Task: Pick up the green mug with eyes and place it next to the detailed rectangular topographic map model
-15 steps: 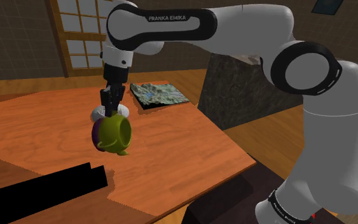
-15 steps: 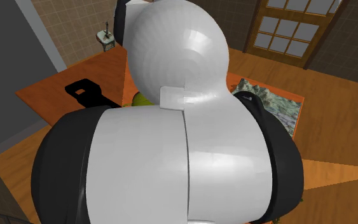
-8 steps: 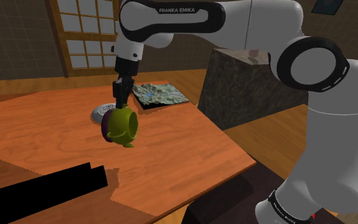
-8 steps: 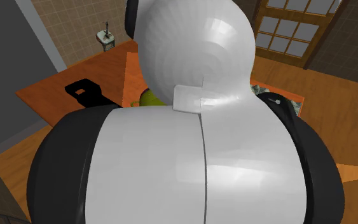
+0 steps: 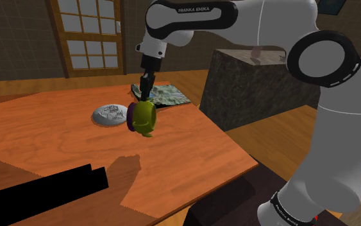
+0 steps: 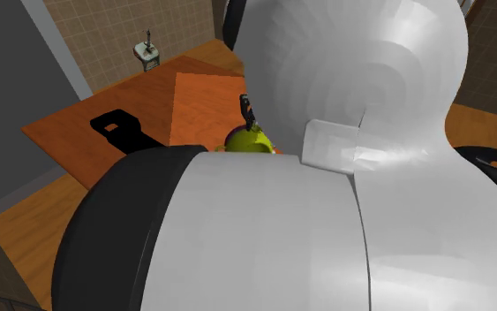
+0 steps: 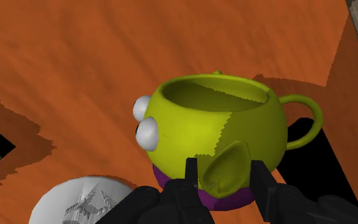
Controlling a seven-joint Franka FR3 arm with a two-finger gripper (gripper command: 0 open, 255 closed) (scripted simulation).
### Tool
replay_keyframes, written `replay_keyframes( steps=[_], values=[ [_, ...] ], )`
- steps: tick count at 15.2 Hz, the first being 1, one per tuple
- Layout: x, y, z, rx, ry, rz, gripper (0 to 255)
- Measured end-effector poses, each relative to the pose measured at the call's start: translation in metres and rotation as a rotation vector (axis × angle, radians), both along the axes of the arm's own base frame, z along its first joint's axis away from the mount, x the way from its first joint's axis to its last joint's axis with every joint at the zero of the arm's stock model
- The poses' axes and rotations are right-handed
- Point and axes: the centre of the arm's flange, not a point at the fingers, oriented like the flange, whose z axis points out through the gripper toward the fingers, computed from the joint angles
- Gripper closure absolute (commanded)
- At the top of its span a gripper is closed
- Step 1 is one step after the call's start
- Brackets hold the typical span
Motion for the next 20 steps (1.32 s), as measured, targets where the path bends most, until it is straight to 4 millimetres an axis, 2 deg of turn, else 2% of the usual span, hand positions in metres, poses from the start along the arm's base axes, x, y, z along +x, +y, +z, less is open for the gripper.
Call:
replay_keyframes(
  steps=[14,16,20],
  values=[
    [0.030,-0.182,0.003,0.000,0.000,0.000,255],
    [0.030,-0.208,-0.002,0.001,0.000,0.000,255],
    [0.039,-0.260,0.005,0.001,0.000,0.000,255]
  ],
)
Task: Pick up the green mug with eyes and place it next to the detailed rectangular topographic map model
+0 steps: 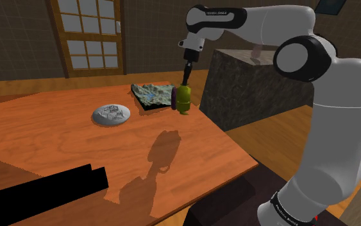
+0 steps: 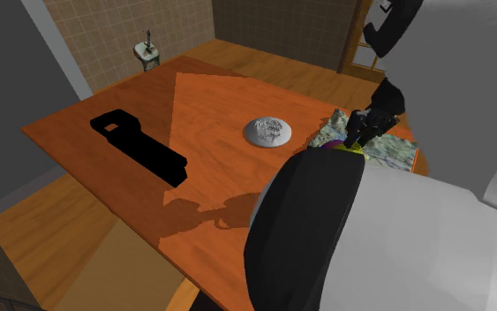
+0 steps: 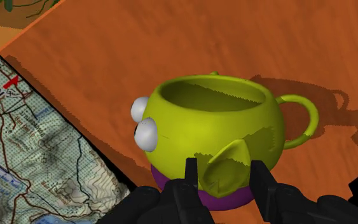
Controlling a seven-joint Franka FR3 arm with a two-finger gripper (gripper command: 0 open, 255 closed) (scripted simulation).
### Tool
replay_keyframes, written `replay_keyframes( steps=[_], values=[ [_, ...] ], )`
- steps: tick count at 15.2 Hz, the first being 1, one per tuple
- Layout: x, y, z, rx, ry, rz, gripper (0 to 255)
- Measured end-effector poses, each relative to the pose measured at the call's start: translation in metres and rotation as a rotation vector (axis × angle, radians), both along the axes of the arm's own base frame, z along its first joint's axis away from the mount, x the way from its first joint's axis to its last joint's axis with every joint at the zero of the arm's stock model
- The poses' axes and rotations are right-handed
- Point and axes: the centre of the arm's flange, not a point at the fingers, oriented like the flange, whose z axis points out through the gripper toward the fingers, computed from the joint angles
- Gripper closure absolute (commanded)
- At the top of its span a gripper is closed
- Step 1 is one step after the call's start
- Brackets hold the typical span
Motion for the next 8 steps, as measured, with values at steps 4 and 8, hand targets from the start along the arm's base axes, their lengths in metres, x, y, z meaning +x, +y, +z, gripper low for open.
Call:
replay_keyframes(
  steps=[4,8],
  values=[
    [0.007,-0.053,-0.003,0.000,0.000,0.000,255],
    [0.012,-0.078,-0.013,0.000,0.000,0.000,255]
  ],
)
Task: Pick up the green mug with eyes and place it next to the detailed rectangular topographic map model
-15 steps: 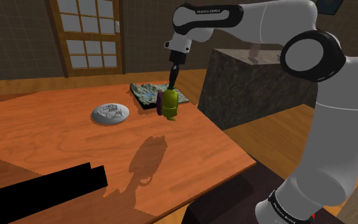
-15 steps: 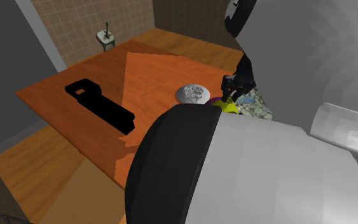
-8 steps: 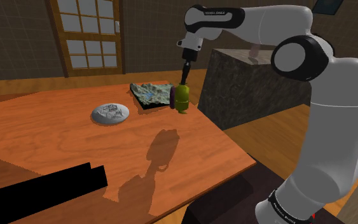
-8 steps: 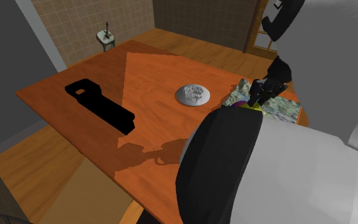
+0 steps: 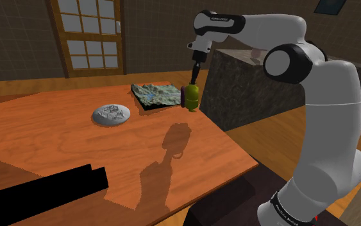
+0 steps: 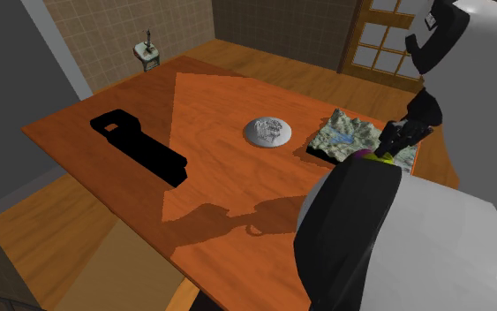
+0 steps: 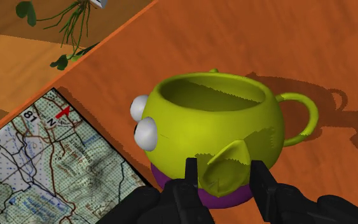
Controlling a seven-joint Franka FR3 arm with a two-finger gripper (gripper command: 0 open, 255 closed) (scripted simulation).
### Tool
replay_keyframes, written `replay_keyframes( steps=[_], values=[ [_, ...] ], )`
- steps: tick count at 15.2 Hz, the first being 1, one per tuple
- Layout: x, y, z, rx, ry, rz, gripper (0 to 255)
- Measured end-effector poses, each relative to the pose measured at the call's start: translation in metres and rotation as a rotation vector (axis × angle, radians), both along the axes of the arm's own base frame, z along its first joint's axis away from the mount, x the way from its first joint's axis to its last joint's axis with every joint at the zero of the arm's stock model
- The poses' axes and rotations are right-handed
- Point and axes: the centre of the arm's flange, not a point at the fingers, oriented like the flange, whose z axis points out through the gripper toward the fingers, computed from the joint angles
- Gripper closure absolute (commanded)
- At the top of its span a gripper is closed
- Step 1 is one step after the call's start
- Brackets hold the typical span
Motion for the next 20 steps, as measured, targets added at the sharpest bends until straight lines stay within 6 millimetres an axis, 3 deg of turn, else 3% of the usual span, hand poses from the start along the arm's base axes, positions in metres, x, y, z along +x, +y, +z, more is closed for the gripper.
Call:
replay_keyframes(
  steps=[10,20],
  values=[
    [0.000,-0.001,-0.053,0.000,0.000,0.001,255],
    [-0.001,-0.002,-0.062,-0.013,-0.077,0.000,255]
  ],
)
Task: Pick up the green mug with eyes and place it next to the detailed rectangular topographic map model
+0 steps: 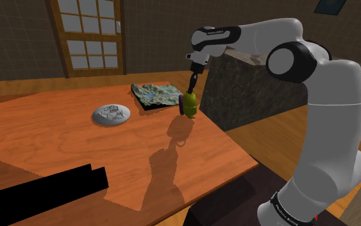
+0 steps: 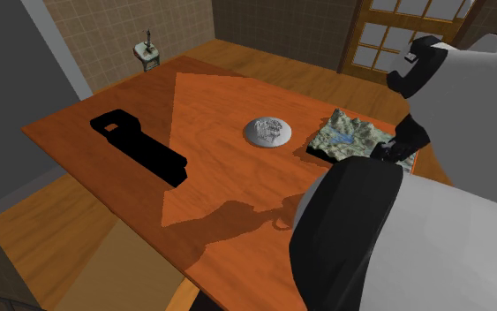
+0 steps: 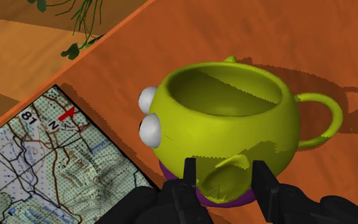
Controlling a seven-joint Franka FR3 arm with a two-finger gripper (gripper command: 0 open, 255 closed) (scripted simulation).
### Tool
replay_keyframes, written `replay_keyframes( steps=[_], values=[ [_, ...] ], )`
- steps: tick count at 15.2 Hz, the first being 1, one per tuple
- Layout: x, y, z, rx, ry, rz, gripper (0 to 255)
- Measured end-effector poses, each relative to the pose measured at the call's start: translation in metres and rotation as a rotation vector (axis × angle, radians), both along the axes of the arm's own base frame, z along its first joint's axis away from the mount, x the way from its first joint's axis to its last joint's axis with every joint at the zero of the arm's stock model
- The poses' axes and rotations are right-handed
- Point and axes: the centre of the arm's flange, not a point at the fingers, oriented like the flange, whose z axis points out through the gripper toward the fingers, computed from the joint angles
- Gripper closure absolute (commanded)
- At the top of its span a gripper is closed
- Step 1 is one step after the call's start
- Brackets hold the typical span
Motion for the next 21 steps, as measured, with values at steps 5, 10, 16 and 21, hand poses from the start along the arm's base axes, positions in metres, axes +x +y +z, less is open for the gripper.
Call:
replay_keyframes(
  steps=[5,10,16,21],
  values=[
    [0.003,0.006,-0.001,-0.005,-0.044,-0.002,255],
    [0.005,-0.006,-0.002,-0.026,-0.099,-0.015,255],
    [0.013,-0.006,-0.004,-0.080,-0.211,-0.020,0],
    [-0.059,0.065,0.006,-0.346,-0.407,0.166,0]
  ],
)
